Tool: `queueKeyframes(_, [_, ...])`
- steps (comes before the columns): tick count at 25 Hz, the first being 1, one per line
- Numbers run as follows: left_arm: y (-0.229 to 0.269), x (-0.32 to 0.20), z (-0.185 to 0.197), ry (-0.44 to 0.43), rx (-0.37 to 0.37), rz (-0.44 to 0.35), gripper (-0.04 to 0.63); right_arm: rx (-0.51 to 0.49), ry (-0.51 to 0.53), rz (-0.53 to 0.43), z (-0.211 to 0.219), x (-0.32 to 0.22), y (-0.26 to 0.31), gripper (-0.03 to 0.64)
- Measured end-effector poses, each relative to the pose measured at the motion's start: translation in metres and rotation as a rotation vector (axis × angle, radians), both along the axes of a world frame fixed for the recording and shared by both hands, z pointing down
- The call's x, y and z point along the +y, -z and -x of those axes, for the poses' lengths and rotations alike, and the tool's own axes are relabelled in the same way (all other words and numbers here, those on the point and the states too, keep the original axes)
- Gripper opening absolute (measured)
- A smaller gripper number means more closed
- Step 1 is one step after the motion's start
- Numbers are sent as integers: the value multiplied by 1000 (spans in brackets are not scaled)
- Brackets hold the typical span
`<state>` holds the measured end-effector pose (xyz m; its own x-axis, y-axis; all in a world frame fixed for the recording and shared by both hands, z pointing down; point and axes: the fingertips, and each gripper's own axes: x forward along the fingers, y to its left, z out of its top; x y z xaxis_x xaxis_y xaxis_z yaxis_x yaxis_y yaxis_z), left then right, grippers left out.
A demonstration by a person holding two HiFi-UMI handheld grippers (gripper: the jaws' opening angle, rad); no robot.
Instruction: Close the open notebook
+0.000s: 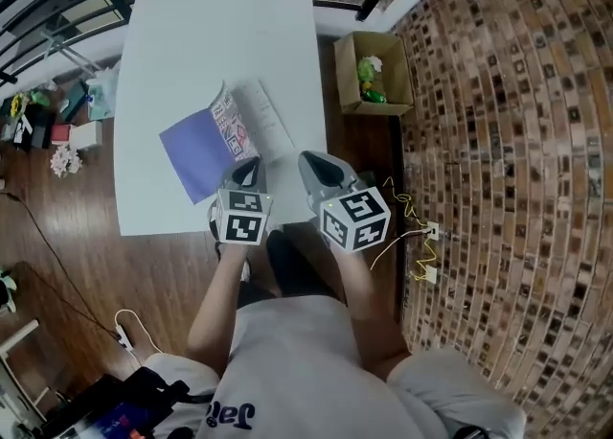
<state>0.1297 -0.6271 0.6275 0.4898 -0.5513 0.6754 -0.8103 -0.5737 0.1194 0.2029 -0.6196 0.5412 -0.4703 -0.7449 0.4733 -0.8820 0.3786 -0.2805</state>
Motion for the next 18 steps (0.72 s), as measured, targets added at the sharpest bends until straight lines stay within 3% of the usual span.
queueKeyframes(6, [-39, -11, -42, -88, -43, 45, 26, 4, -49, 12, -29, 13, -6, -12])
queueKeyframes(10, [-69, -12, -61, -113, -33, 110, 51, 1, -60, 13, -39, 18, -8, -12])
queueKeyframes(14, [-87, 1, -66, -84, 46, 194, 205, -21, -58, 9, -36, 16, -10, -12])
queueKeyframes(18, [-56, 7, -39, -12, 136, 86, 216, -35, -23, -14, -18, 9, -3, -12])
